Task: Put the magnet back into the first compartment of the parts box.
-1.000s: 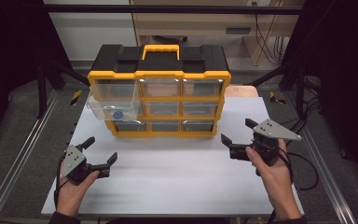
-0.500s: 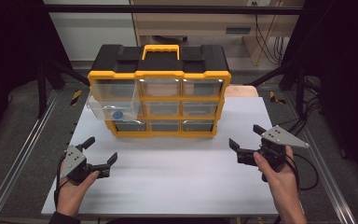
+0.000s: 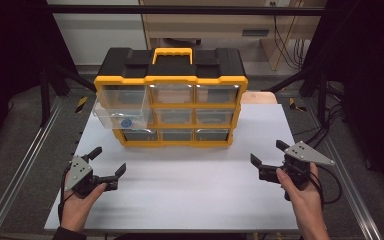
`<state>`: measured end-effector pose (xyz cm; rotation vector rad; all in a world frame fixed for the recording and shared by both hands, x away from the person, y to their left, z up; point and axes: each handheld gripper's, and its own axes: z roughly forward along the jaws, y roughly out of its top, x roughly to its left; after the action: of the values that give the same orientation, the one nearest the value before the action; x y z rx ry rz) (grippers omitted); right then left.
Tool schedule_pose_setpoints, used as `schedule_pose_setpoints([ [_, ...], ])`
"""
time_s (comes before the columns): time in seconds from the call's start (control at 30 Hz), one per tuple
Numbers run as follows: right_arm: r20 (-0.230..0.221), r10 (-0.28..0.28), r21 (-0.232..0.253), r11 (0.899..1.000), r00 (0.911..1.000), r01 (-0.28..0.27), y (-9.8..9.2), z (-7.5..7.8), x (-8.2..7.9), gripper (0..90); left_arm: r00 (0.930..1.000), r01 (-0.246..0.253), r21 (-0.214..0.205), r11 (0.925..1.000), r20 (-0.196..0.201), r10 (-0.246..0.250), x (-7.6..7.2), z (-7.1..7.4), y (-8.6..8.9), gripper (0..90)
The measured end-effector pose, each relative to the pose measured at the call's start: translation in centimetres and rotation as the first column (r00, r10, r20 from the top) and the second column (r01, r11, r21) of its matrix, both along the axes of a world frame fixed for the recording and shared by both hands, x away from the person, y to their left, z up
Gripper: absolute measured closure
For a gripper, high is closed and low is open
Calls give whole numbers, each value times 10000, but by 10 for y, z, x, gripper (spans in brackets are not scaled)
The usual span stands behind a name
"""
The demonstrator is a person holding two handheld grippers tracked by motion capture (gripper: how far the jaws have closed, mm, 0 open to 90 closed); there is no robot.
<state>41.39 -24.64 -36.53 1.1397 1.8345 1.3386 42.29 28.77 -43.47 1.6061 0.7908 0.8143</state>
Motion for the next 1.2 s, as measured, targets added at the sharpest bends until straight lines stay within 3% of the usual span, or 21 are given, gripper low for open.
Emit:
schedule_pose_setpoints([
  [1.2,-153,-599,28,9982,9981,599,-16,-45,-1,63,10000,12,-10,10000,-25,-12,0,0,0,7],
])
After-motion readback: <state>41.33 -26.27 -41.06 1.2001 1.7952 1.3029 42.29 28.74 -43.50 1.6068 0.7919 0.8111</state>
